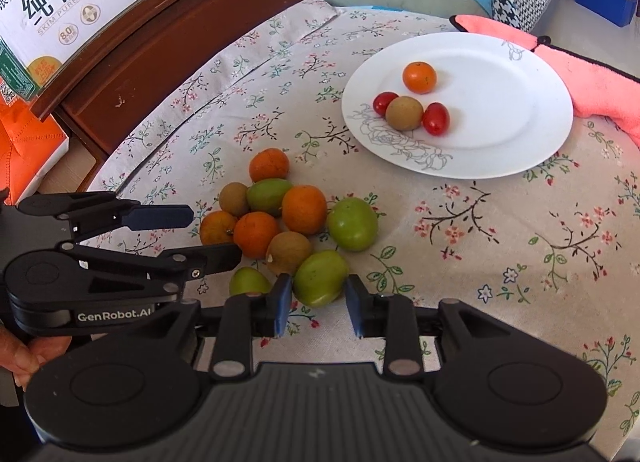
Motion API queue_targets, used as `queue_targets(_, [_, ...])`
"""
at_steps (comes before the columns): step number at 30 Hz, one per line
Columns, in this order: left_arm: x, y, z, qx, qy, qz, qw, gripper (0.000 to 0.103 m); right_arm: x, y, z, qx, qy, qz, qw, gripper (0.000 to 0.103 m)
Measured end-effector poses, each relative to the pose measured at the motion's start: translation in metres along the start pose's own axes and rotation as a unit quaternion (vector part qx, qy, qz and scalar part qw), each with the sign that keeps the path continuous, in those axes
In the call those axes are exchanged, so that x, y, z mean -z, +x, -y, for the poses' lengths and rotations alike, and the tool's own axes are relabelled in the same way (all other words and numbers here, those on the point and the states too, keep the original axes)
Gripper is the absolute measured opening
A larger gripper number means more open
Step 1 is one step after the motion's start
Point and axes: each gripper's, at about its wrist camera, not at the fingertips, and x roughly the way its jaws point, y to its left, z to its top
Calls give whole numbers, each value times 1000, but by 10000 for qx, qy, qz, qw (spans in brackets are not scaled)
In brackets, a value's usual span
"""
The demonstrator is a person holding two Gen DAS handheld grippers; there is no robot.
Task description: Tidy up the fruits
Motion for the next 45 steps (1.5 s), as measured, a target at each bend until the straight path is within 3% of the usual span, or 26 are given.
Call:
queue_targets(12, [1, 4, -1, 292, -71, 19, 9995, 44, 1, 2, -1, 67, -58, 14, 10000, 30])
queue_targets(26, [2, 13, 2, 17, 98, -89, 9999, 40, -1, 0, 2, 73, 88, 4, 9999, 30])
queue_targets(29, [2, 13, 2, 110, 101, -62, 9999, 26, -1, 0, 1, 89, 38, 7, 10000, 30])
queue_targets(45, [-4, -14, 5, 245, -61, 271, 9993, 25, -5, -17, 1, -10, -6, 213, 9998, 29])
